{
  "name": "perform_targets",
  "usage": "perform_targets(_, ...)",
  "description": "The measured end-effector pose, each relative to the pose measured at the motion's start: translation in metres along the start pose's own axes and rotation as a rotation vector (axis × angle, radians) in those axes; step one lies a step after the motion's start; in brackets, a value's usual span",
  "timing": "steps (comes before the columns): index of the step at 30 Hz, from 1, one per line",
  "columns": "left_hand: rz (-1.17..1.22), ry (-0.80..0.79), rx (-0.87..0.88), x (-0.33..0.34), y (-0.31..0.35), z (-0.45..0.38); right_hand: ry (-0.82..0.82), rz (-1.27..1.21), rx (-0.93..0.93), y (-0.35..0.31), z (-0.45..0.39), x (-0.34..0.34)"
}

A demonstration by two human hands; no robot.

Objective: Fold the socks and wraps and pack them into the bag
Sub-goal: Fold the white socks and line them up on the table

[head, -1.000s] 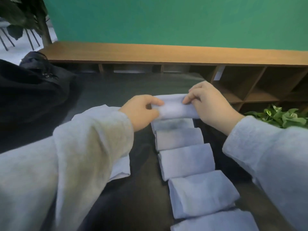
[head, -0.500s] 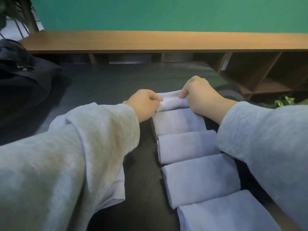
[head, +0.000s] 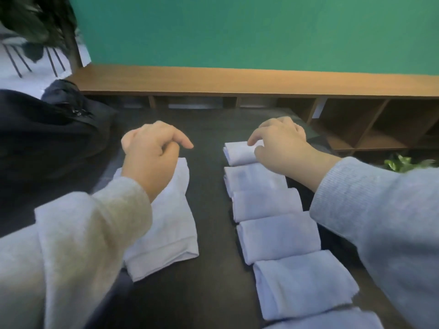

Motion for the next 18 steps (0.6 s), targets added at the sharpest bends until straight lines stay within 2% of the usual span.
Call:
perform_targets(6,-0.021,0.228,-0.051,-0.046,-0.032,0.098,-0.006,-0.156,-0.096,-0.062,0.051,0.021)
perform_targets(10,-0.081,0.267,-0.072,-0.058,-0.043,0.155,-0.078,-0.369,-0.135,-0.102,0.079,0.061)
perform_targets(14,-0.149,0.212,-0.275,-0.053,-0.056,0.191,-0.267,-0.480,-0.055,-0.132,0.100,0.119)
perform_targets(16,-0.210,0.123,-0.367,-0.043,-0.063,0.196,-0.216,-0.454,-0.029,-0.142,0.107,0.135)
perform_targets(18,-0.341,-0.051,-0.291,-0.021,-0.053,0.191,-0.061,-0.417,-0.027,-0.147,0.119,0.137)
Point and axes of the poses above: each hand's wrist, its own z-axis away from the middle knuckle, its own x-axis out of the palm, y = z × x, the point moved 10 cm from there along -z, towards the middle knuckle, and after that the axes turned 15 degrees about -y, right-handed, at the moved point
